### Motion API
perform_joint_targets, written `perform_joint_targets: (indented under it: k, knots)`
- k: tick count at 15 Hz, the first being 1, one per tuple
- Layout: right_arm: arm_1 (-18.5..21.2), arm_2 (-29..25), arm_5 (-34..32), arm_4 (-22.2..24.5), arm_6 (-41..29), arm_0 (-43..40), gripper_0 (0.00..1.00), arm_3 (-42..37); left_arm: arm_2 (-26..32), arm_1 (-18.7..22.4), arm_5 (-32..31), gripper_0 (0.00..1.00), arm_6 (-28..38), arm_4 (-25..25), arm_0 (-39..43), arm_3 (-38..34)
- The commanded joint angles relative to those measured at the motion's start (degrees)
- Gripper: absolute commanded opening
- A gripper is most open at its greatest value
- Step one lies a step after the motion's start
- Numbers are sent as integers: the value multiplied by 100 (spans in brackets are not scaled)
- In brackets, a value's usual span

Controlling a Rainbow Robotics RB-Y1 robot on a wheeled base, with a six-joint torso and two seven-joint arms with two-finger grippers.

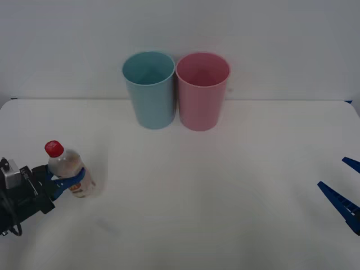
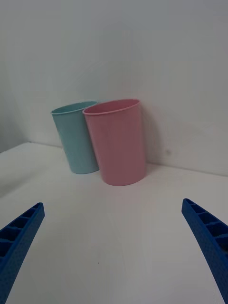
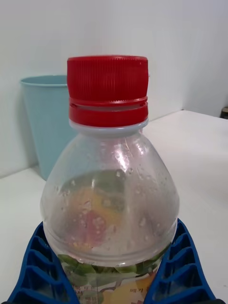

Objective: Grasp the object on the table and drop it into the matching bin: aluminum can to the light blue bin, PET bottle to the pink bin.

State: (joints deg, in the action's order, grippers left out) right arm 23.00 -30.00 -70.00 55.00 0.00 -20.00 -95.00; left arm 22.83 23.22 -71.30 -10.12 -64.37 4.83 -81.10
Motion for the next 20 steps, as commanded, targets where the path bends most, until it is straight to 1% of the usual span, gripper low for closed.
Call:
perform_joint_targets:
  k: [1,3,5,7,10,11,12,13,15,18,20]
  knots:
    - [0,0,0,0,0,0,100,0,28,113,28,0,89,214,-17,-29]
    - [0,0,0,0,0,0,100,0,37,122,63,0,159,372,-26,-126]
    - [0,0,0,0,0,0,100,0,37,122,213,0,265,399,-26,-310]
    - [0,0,0,0,0,0,100,0,28,122,344,0,581,399,-87,-512]
    - [0,0,0,0,0,0,100,0,19,122,547,0,1170,372,-430,-767]
    - [0,0,0,0,0,0,100,0,-7,122,731,0,1381,346,-501,-934]
    - [0,0,0,0,0,0,100,0,-68,122,960,0,1530,276,-544,-1128]
    - [0,0,0,0,0,0,100,0,-139,122,1250,0,1855,109,-597,-1444]
    - [0,0,0,0,0,0,100,0,-227,122,1540,0,2392,-155,-747,-1804]
    - [0,0,0,0,0,0,100,0,-394,69,1900,0,2989,-506,-1072,-2042]
    - [0,0,0,0,0,0,100,0,-517,-54,2137,0,3429,-920,-1415,-2103]
